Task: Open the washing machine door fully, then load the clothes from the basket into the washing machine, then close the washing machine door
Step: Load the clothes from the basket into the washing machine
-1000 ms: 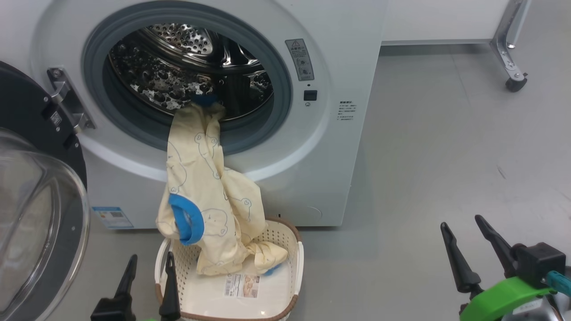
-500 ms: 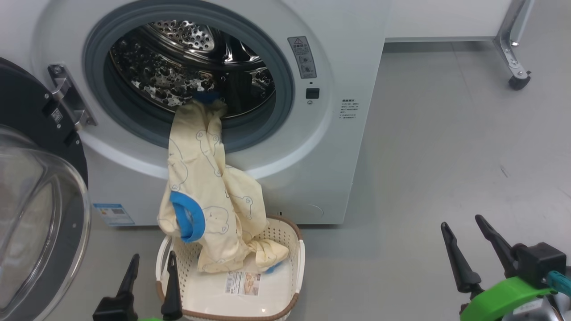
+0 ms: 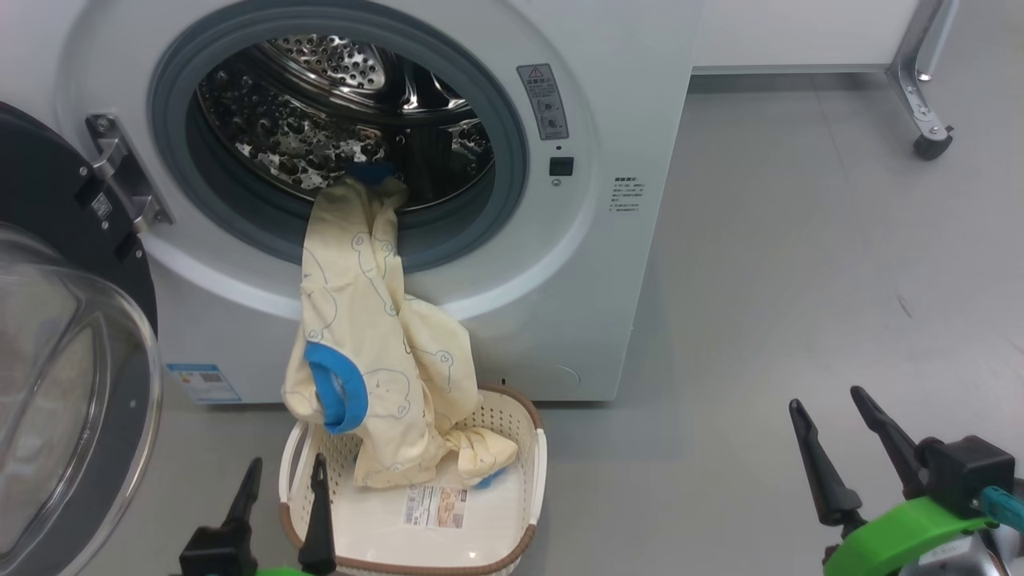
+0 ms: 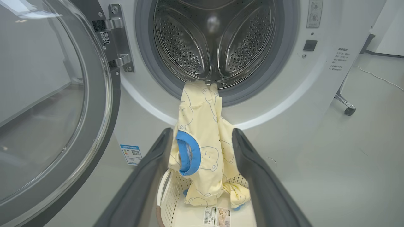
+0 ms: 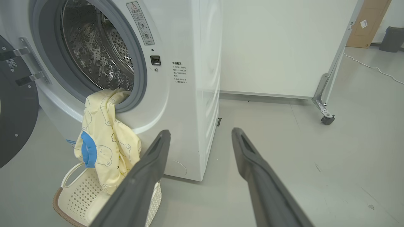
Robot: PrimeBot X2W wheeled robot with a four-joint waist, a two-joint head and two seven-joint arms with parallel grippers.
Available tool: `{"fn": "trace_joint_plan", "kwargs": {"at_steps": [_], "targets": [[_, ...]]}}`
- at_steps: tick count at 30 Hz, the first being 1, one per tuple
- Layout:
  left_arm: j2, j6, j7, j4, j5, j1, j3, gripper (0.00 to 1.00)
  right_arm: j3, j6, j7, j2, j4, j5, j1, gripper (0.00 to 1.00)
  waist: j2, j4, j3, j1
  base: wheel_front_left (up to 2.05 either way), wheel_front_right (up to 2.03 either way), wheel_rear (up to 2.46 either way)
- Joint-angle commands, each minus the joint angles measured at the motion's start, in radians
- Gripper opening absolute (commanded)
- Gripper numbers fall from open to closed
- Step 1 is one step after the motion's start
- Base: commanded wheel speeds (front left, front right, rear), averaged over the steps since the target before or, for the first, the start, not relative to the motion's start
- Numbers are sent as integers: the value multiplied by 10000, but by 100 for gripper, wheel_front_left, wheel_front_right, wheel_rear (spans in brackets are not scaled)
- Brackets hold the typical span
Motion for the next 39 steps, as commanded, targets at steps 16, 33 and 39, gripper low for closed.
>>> {"fn": "trace_joint_plan", "kwargs": {"at_steps": [16, 33, 39], "targets": [[-146, -873, 1537, 2450, -612, -2366, -144, 100, 522, 2, -236, -152, -354, 113, -900, 100, 0, -491, 1263, 0, 0, 0, 0], [-91, -2124, 1962, 7046, -1635, -6030, 283, 100, 1091, 2, -797, -152, -64, 370, -2550, 100, 0, -1810, 4094, 0, 0, 0, 0], [196, -2349, 1940, 8240, -2040, -6984, 636, 100, 1365, 2, -1101, -152, 237, 612, -3022, 100, 0, -2325, 4856, 0, 0, 0, 0]]}}
